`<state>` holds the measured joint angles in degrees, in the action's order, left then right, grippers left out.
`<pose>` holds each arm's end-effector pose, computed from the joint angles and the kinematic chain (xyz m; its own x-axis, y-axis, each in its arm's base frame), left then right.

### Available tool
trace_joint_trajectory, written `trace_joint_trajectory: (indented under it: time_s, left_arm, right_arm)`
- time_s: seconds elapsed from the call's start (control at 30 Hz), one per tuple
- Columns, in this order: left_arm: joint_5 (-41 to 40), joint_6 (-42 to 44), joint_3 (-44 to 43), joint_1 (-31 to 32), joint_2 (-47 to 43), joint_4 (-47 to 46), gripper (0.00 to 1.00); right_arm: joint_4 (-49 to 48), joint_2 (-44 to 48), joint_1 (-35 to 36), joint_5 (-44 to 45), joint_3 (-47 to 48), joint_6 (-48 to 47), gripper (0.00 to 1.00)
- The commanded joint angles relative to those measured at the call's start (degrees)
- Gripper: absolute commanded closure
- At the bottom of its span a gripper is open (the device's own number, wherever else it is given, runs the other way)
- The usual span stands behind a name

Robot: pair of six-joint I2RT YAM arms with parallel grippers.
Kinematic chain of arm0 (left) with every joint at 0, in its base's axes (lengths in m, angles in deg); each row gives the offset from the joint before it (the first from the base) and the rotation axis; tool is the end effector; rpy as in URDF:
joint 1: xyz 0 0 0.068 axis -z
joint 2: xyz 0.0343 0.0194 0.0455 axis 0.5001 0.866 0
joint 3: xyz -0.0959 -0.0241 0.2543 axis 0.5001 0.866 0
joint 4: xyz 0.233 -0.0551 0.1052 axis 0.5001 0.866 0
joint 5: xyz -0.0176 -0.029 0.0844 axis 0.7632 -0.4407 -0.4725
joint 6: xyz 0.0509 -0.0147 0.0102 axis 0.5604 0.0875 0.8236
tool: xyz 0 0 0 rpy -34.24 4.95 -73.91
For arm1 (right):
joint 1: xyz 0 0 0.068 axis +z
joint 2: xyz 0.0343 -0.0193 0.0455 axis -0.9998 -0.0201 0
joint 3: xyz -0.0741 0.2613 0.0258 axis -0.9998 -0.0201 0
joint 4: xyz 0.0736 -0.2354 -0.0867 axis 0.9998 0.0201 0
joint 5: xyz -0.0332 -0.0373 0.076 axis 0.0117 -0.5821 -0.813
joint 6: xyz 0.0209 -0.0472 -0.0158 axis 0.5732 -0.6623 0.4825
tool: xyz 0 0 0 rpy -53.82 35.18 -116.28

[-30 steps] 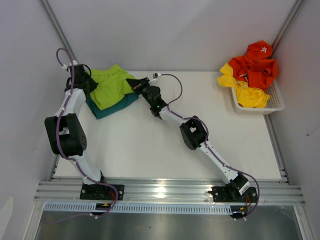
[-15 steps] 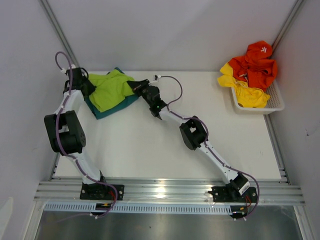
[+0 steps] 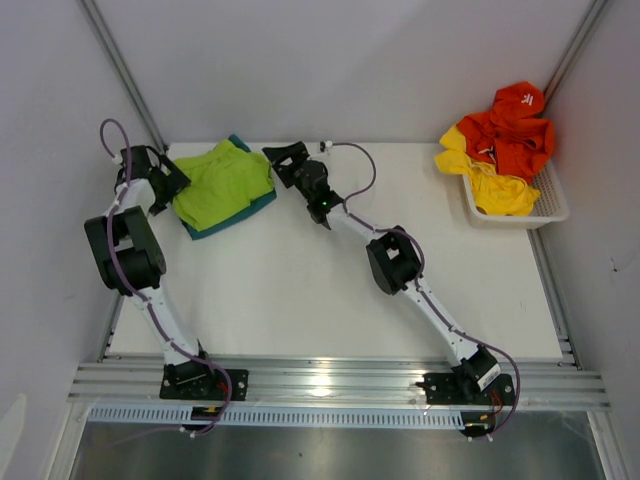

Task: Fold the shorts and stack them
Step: Neatly place the folded shorts to the corner

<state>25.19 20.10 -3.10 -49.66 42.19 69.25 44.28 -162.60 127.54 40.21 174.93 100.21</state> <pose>0.4321 0.1515 0.2071 -0.4734 -0.6591 -0.5843 -0.5702 0.7349 -0.3670 0.5000 0.3955 0.1402 -0.5004 0.8185 -0.2822 -0.2032 0.2057 0.9573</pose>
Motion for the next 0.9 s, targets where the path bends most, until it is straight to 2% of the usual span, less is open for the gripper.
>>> trace_joint_trajectory:
  time_s: [0.0, 0.17, 0.2, 0.4, 0.57, 0.67, 0.7, 0.87]
  left_arm:
    - [-2.83, -0.29, -1.28, 0.15, -3.03, 1.89, 0.01]
    - [-3.46, -2.13, 4.61, 0.24, -12.08, -3.47, 0.01]
    - [-3.20, -2.22, 5.66, 0.67, -13.14, -4.08, 0.01]
    - [-7.41, 0.24, 4.44, 5.67, -18.59, -2.77, 0.01]
    - [-5.84, 0.76, 3.92, 9.46, -20.09, -3.82, 0.01]
    - [-4.78, 1.82, 1.64, 11.40, -17.55, -4.35, 0.01]
    - [-1.82, 1.82, 0.33, 11.92, -15.63, -5.14, 0.01]
    - [2.95, -0.02, -1.62, 12.10, -9.38, -8.83, 0.01]
  right_arm:
    - [2.33, 7.35, -0.64, 0.68, 1.07, -5.50, 0.16]
    - [6.28, 10.69, -1.08, -2.03, 1.16, -11.56, 0.11]
    - [8.47, 11.05, -1.17, -2.57, 1.07, -14.10, 0.08]
    - [15.69, 13.51, -1.87, -10.29, -1.91, -21.59, 0.00]
    - [17.63, 15.18, -1.96, -14.34, -8.68, -23.35, 0.06]
    - [18.59, 14.83, -1.96, -15.40, -9.47, -23.27, 0.11]
    - [19.12, 14.57, -1.87, -15.58, -9.39, -23.27, 0.11]
    - [18.25, 12.90, -1.26, -16.45, -9.56, -23.97, 0.15]
